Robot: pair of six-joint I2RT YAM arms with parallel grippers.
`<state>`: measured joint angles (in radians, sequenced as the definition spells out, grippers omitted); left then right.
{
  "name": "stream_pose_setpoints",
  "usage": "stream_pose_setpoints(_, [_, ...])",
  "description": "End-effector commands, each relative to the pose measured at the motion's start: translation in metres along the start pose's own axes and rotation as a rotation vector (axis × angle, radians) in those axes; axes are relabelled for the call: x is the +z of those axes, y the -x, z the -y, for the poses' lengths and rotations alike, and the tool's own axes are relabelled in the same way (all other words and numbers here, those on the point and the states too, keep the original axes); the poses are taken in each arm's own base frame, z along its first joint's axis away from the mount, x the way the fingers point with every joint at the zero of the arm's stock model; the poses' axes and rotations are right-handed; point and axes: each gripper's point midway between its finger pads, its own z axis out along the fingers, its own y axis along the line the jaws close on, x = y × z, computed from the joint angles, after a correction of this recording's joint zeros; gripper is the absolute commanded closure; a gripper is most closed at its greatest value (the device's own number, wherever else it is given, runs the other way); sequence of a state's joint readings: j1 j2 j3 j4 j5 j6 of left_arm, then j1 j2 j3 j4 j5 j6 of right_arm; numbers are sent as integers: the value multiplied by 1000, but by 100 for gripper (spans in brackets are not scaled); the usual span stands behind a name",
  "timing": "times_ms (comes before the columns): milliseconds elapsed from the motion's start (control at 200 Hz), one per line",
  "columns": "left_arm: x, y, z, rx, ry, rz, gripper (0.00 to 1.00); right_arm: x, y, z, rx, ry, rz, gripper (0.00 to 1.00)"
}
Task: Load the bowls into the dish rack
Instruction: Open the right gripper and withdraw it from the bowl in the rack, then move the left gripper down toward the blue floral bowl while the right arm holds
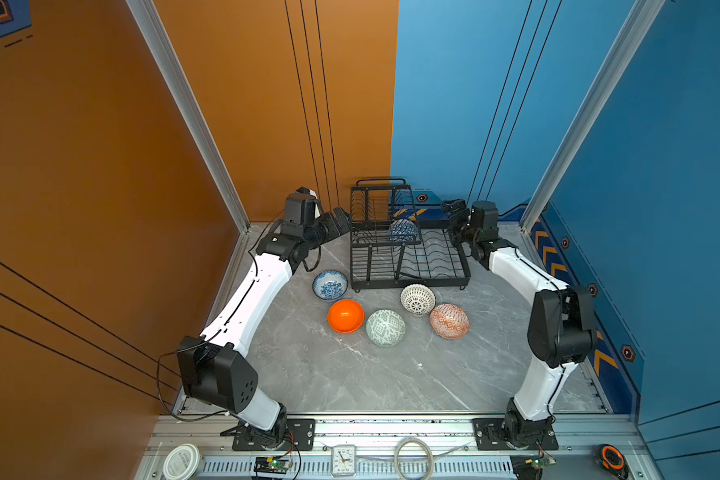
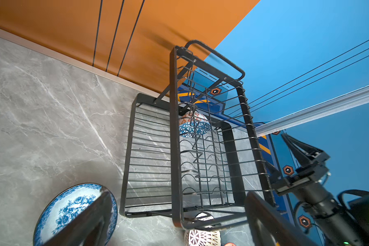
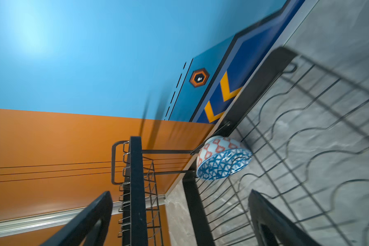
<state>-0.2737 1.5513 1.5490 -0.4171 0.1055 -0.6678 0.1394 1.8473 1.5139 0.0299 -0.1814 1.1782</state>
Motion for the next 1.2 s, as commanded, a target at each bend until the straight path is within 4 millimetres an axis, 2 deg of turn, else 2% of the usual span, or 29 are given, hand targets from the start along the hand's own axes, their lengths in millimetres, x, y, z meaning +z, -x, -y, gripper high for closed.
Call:
stream_pose_setpoints(0, [-3,3,-5,-42,23,19,2,-24,1,46,-214,-257,-129,0])
stream_pose_setpoints(100, [4,2,11,-10,-15,-3,2,-31,9,84,-304,-409,-204,0])
stream_pose_setpoints(180, [8,-1,25,6,-37,-37,2,-36,8,101,-399,-481,-261,2])
stream_pose_setpoints(230, [10,-2,32,13,-55,-46,2,-37,4,112,-467,-516,-296,4])
stream_pose_setpoints(300, [13,-5,29,15,-34,-41,2,-38,-3,130,-540,-564,-351,7])
stream_pose_setpoints(420, [18,-10,35,5,-39,-54,2,-41,-17,155,-573,-603,-427,12])
stream_pose_setpoints(541, [25,-18,47,35,-69,-82,2,-41,-23,166,-586,-614,-459,15])
stream_pose_setpoints(656, [35,-26,44,17,-58,-105,2,-39,-30,176,-572,-632,-494,23])
stream_pose_setpoints(866, [49,-27,45,30,-66,-126,2,-31,-39,192,-605,-671,-522,36])
stream_pose_setpoints(976, [54,-26,46,23,-75,-134,2,-28,-40,200,-614,-696,-527,44])
stream_pose_setpoints(1111, [59,-25,48,23,-81,-144,2,-27,-44,199,-647,-702,-532,63])
stream_pose_setpoints(1196, [60,-27,47,21,-81,-151,2,-28,-49,200,-663,-705,-541,68])
